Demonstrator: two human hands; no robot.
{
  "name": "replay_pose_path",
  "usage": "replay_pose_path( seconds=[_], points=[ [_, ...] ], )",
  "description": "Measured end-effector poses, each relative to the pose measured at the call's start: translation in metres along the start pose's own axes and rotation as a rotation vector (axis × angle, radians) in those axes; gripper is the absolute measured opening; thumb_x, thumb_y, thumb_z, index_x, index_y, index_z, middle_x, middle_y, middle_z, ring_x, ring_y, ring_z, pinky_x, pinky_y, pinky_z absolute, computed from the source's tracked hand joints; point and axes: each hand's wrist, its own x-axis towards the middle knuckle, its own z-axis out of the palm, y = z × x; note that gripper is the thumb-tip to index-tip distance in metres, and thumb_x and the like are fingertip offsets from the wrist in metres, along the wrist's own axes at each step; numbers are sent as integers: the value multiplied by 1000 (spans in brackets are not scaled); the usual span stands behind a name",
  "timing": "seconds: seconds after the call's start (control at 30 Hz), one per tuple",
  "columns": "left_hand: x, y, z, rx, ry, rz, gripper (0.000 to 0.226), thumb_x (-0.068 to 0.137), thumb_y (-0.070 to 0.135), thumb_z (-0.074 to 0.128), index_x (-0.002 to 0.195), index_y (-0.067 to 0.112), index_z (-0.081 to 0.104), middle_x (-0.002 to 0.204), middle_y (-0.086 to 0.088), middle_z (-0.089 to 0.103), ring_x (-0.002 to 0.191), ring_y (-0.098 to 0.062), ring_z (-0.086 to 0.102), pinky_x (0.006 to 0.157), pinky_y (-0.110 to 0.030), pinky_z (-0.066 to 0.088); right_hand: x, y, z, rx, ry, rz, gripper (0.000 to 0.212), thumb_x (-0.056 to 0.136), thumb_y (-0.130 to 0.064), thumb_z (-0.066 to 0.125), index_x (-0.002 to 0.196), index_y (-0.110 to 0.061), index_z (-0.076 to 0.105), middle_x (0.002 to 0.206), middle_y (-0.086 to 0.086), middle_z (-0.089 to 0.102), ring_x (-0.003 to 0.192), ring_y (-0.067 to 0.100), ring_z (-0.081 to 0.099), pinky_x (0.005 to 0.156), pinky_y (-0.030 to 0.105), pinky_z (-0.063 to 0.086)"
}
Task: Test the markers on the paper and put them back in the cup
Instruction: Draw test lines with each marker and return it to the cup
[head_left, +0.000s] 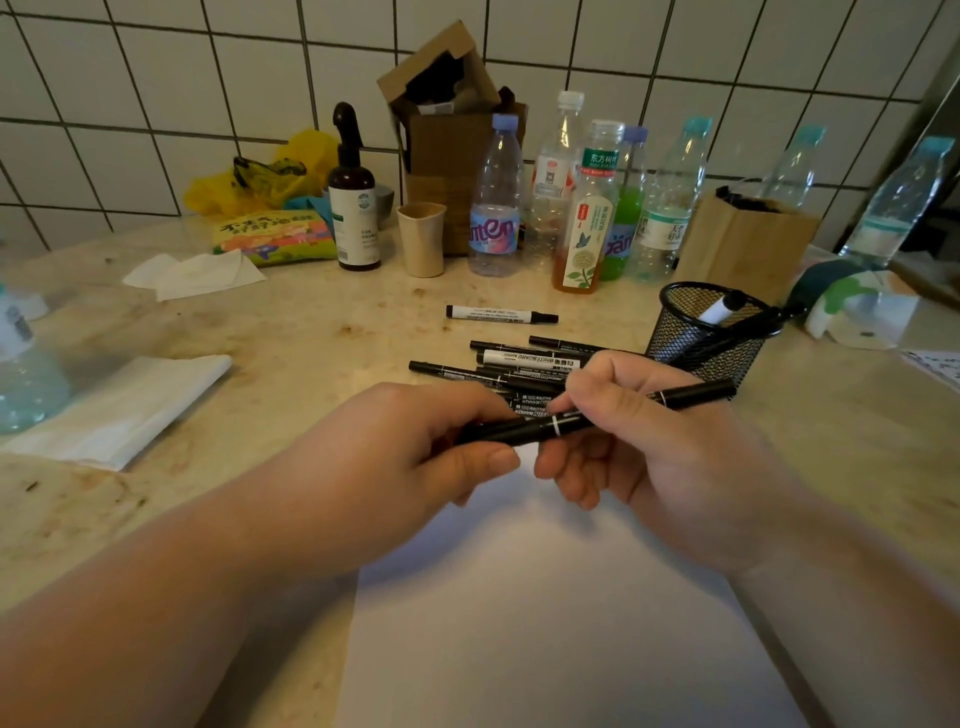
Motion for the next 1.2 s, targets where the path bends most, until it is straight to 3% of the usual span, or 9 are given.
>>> replay_pose_path(
  seconds=[0.1, 0.23, 0.33, 0.37, 0.43, 0.5, 0.57, 0.77, 1.2],
  points=[
    [0, -1, -5, -38, -70, -11, 13, 93, 38, 56, 84, 32, 63, 66, 12, 60, 54, -5, 50, 52, -17, 40, 0, -1, -1, -35, -25, -28, 19, 88, -17, 60, 72, -12, 68, 69, 23, 72, 53, 25, 64, 50, 29, 50],
    [1, -3, -16, -277, -354, -26, 21, 90, 39, 53, 77, 25, 63, 53, 6, 50, 49, -12, 40, 53, -26, 35, 0, -1, 2, -67, -73, -66, 16, 81, -9, 62, 65, -8, 64, 61, 23, 68, 47, 29, 59, 45, 29, 46],
    [-5, -14, -32, -420, -552, -36, 24, 91, 35, 54, 77, 18, 63, 50, 4, 48, 46, -13, 36, 51, -24, 33, -2, -6, -7, -5, -6, -111, 18, 63, -25, 76, 58, -13, 63, 51, 17, 61, 42, 29, 49, 41, 26, 38],
    [-6, -17, -35, -465, -546, -64, 25, 91, 36, 57, 77, 16, 64, 50, 2, 46, 45, -13, 35, 50, -22, 32, -2, -7, -12, 7, 61, -119, 20, 62, -29, 76, 57, -14, 63, 50, 16, 59, 43, 29, 46, 42, 28, 35],
    [-3, -20, -34, -477, -361, -168, 26, 91, 39, 63, 77, 18, 67, 50, -1, 47, 45, -14, 36, 48, -22, 32, 0, -3, -19, -10, 203, -102, 19, 76, -18, 68, 58, -14, 64, 50, 15, 59, 45, 28, 46, 42, 27, 35],
    [5, -20, -24, -211, -85, -250, 25, 92, 43, 59, 78, 24, 67, 53, 4, 57, 46, -11, 45, 50, -24, 36, 5, 4, -18, -73, 324, -13, 33, 91, -10, 59, 61, -17, 67, 53, 13, 61, 46, 23, 50, 41, 25, 39],
    [9, -18, -14, 125, 41, -257, 23, 94, 48, 52, 81, 32, 62, 66, 8, 65, 54, -6, 54, 52, -24, 40, 8, 9, -15, -167, 396, 68, 32, 96, -14, 60, 65, -17, 69, 55, 12, 63, 45, 19, 52, 40, 24, 41],
    [6, -23, -11, 291, -51, -315, 26, 92, 54, 51, 84, 33, 65, 73, 8, 65, 67, -7, 60, 57, -27, 48, 8, 14, -10, -262, 395, 170, 17, 93, -8, 63, 80, -1, 70, 60, 15, 68, 53, 24, 60, 48, 32, 51],
    [8, -28, -8, 296, -62, -328, 36, 91, 56, 50, 77, 26, 66, 71, 3, 69, 66, -15, 64, 65, -37, 55, 12, 19, -8, -312, 384, 171, 19, 93, -9, 65, 75, -3, 69, 66, 19, 72, 56, 26, 67, 52, 31, 54]
  ],
)
